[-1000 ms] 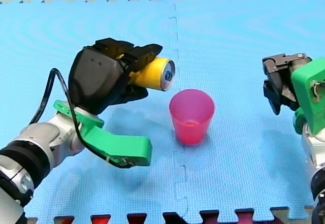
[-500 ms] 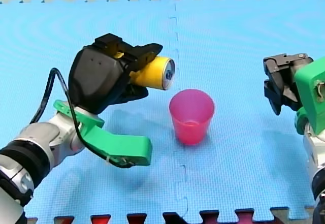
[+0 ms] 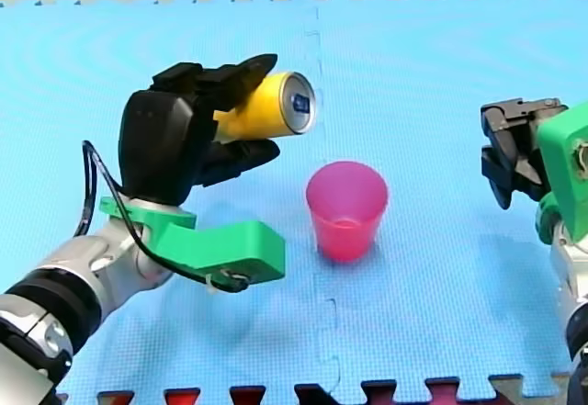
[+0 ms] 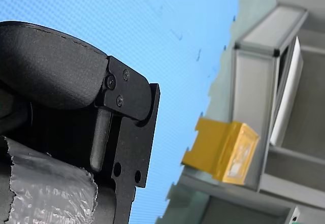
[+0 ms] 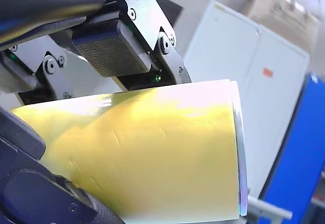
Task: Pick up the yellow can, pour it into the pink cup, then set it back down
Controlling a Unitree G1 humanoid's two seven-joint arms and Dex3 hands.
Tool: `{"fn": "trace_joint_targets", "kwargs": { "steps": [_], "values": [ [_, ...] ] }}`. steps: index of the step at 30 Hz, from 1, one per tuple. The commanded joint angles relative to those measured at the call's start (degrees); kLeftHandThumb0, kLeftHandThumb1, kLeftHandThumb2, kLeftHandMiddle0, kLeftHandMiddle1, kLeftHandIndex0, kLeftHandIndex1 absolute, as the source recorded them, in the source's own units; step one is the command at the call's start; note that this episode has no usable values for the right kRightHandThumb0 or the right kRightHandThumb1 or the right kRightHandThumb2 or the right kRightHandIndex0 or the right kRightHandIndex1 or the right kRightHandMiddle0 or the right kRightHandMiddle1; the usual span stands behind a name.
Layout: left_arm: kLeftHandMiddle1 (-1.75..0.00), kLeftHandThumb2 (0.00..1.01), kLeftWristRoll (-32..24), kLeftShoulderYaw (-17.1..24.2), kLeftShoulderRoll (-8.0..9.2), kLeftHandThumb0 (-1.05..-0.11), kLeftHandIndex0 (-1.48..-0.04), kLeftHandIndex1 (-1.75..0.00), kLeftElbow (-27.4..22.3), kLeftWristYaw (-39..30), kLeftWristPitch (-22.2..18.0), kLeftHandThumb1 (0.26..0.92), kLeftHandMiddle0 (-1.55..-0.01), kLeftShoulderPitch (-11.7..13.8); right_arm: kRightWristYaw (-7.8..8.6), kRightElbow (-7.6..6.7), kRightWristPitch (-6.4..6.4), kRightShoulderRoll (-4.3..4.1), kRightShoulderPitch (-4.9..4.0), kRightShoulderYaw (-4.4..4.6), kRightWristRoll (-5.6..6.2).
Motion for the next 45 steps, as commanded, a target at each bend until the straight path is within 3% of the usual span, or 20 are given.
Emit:
{"fn": "trace_joint_targets", "kwargs": {
  "steps": [1,10,17,25,28,29,32,37,45],
  "values": [
    [-0.15,0.00,-1.3,1.3,-0.35,-0.342,-1.14,0.00,0.2,0.2,-1.2,0.798,-1.25,0.1,-0.06,-0.09,0.27,-0.35,-0.34,-0.19,0.20],
    [-0.07,0.00,-5.8,5.3,-1.48,-0.341,-1.17,-0.01,-0.1,-4.5,-5.2,0.794,-1.24,1.7,-0.81,-0.25,0.30,-0.56,-0.26,-0.48,0.32],
    [-0.04,0.00,-8.2,8.1,-2.20,-0.345,-1.18,-0.01,-0.3,-6.1,-6.1,0.802,-1.26,3.3,-1.86,-0.30,0.66,-0.81,-0.17,-0.20,-0.12],
    [-0.05,0.01,-12.1,11.9,-3.20,-0.365,-1.18,0.00,-0.2,-8.5,-9.5,0.817,-1.31,5.4,-1.60,-0.28,1.26,-1.28,-0.37,-0.13,-0.07],
    [-0.03,0.01,-20.3,17.5,-4.81,-0.408,-1.16,0.00,-0.2,-19.8,-13.9,0.825,-1.30,7.1,-1.31,-0.25,1.55,-1.43,-0.44,-0.23,0.06],
    [-0.02,0.01,-25.2,20.6,-5.96,-0.422,-1.15,0.00,-0.5,-26.5,-14.8,0.827,-1.29,7.7,-1.25,-0.24,1.65,-1.51,-0.46,-0.22,0.05],
    [-0.01,0.00,-33.8,25.6,-7.92,-0.429,-1.15,0.00,-1.6,-37.7,-15.6,0.828,-1.26,8.8,-1.26,-0.22,1.94,-1.77,-0.47,-0.03,-0.19],
    [-0.01,0.00,-36.4,27.3,-8.07,-0.403,-1.16,0.00,-3.0,-40.3,-15.9,0.829,-1.27,10.0,-1.86,-0.20,2.15,-2.12,-0.47,0.51,-0.83],
    [-0.01,0.00,-42.6,31.6,-10.22,-0.388,-1.17,0.00,-4.3,-47.8,-15.6,0.841,-1.29,12.5,-2.15,-0.16,3.32,-2.54,-0.75,0.51,-0.90]
  ]
}}
